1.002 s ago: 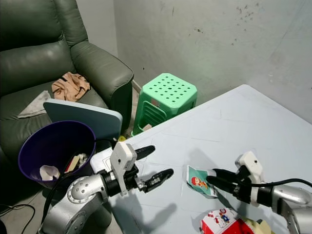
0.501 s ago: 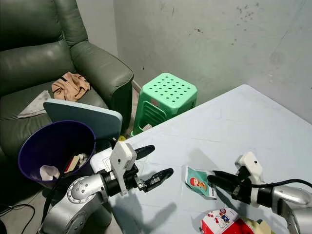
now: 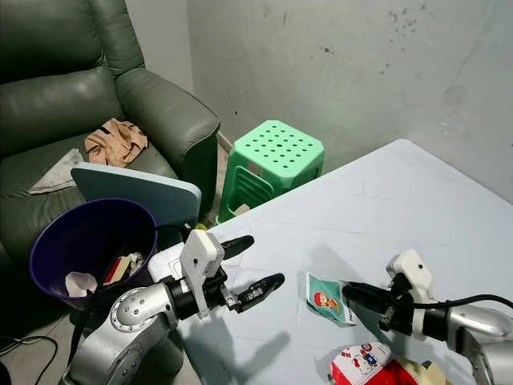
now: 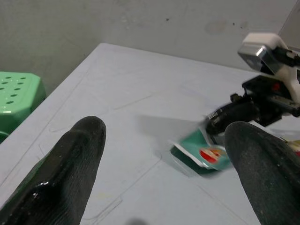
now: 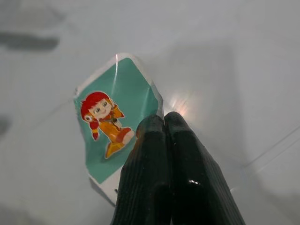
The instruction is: Picking trash to rubbish bin
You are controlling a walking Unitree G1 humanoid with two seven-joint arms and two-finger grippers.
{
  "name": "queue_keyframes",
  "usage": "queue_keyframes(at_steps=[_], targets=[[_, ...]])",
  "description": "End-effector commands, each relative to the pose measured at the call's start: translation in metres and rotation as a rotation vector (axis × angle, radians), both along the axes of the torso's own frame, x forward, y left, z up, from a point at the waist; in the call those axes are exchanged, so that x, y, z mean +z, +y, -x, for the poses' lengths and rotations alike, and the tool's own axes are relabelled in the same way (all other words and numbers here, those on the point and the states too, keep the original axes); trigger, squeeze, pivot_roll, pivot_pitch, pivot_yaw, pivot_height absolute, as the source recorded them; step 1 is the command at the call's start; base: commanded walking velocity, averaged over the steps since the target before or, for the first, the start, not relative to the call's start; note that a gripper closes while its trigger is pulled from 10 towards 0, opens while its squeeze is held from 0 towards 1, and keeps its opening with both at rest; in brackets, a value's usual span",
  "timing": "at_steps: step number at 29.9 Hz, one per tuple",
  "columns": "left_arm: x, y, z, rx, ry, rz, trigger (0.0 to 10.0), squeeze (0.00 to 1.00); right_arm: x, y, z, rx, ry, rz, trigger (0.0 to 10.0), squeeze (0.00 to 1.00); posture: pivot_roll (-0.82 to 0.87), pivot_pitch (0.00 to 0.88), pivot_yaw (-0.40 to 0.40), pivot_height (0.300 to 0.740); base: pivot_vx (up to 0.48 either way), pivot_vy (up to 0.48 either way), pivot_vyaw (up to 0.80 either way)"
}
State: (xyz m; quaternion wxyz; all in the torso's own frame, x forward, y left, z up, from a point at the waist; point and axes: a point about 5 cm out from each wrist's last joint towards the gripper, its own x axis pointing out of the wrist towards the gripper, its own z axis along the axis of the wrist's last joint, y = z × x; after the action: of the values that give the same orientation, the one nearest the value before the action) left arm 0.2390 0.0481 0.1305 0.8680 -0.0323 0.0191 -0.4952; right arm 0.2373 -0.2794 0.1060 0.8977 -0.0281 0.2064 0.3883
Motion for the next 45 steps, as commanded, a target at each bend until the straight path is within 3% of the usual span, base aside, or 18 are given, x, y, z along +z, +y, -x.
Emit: queue_keyframes(at_steps=[1,4,7,8,20,32,45], targets=[[0.002,0.001,-0.003,0.014,0.002,0.012,10.0,0.00,0.008,-0.006,-0.007,-0.068,-0.065,-0.007,0.0,0.00,-0.13,0.101,-0.095,0.740,0.000,0.000,0.00],[0.009,0.007,-0.012,0.052,0.007,0.047,10.0,0.00,0.017,-0.008,-0.020,-0.165,-0.178,-0.014,0.0,0.00,-0.13,0.098,-0.092,0.740,0.000,0.000,0.00],[0.015,0.012,-0.020,0.075,-0.005,0.063,10.0,0.00,0.021,-0.009,-0.026,-0.220,-0.224,-0.023,0.0,0.00,-0.13,0.094,-0.090,0.740,0.000,0.000,0.00],[0.022,0.016,-0.025,0.085,-0.018,0.078,10.0,0.00,0.022,-0.008,-0.028,-0.237,-0.237,-0.026,10.0,0.00,-0.13,0.094,-0.089,0.740,0.000,0.000,0.00],[0.055,0.032,-0.042,0.065,-0.014,0.195,10.0,0.00,0.041,0.004,-0.038,-0.269,-0.409,-0.074,10.0,0.00,-0.13,0.080,-0.073,0.740,0.000,0.000,0.00],[0.070,0.033,-0.047,0.007,0.003,0.233,10.0,0.00,0.080,0.031,-0.039,-0.211,-0.558,-0.261,10.0,0.00,-0.13,0.066,-0.058,0.740,0.000,0.000,0.00],[0.084,0.041,-0.062,0.039,-0.035,0.249,10.0,0.00,0.100,0.048,-0.025,-0.081,-0.558,-0.336,10.0,0.00,-0.13,0.072,-0.060,0.740,0.000,0.000,0.00]])
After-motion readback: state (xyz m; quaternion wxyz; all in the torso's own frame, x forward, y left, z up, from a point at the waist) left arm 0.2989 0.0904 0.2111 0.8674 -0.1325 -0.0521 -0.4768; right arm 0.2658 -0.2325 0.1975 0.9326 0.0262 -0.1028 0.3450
